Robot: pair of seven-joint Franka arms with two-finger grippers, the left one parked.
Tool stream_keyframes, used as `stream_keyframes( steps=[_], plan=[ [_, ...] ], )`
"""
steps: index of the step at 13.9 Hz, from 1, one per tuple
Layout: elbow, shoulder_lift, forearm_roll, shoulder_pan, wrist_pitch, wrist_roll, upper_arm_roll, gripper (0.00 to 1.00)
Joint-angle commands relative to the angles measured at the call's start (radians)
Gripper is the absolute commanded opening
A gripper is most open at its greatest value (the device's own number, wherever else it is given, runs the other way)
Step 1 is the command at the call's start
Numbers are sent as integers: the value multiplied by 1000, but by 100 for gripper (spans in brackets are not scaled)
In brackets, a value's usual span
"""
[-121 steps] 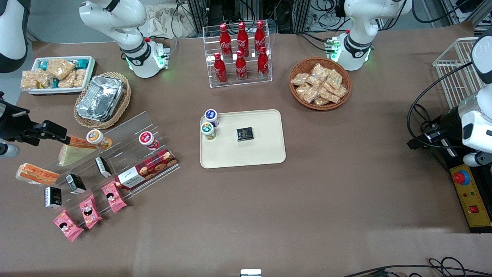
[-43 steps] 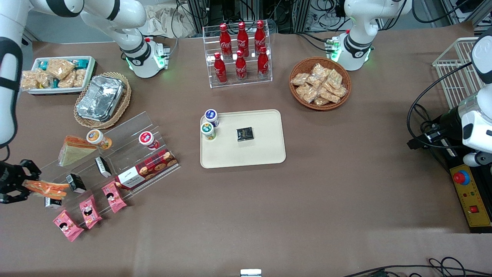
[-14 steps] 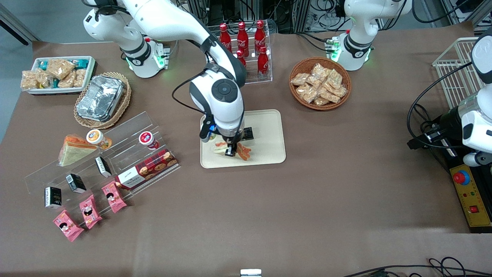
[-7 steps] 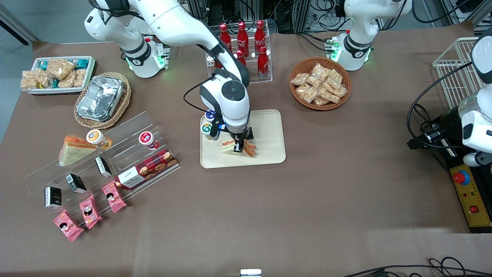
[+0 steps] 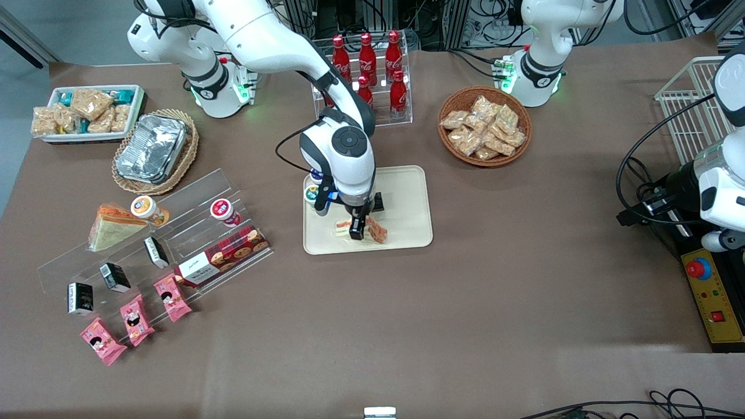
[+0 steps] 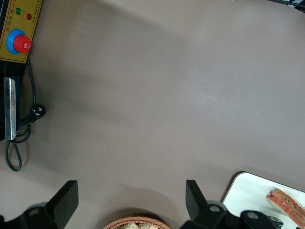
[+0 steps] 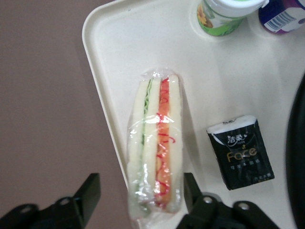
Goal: Place sandwich on tray
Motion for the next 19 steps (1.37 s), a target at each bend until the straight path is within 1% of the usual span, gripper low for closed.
stream_keyframes(
  steps=[1, 3, 4, 7, 8, 10, 12, 14, 15, 16, 17, 18, 19],
  plan=[
    [7, -7, -10, 2, 3, 21, -3, 100],
    [8, -22, -10, -5, -12, 18, -4, 100],
    [25, -34, -10, -8, -44, 16, -9, 100],
    [106, -63, -24, -60, -214, -17, -9, 100],
    [129, -86, -25, -61, -285, -77, -12, 100],
    [152, -153, -18, -106, -412, -248, -10, 100],
    [153, -239, -13, -167, -486, -417, -9, 100],
    [153, -293, -25, -179, -569, -604, -10, 100],
    [157, -298, -33, -179, -584, -699, -12, 100],
    [165, -321, -71, -178, -600, -803, -13, 100],
    [165, -370, -126, -181, -639, -914, -10, 100],
    [163, -385, -153, -187, -652, -1054, -13, 100],
    [165, -398, -141, -210, -661, -1217, -12, 100]
  ],
)
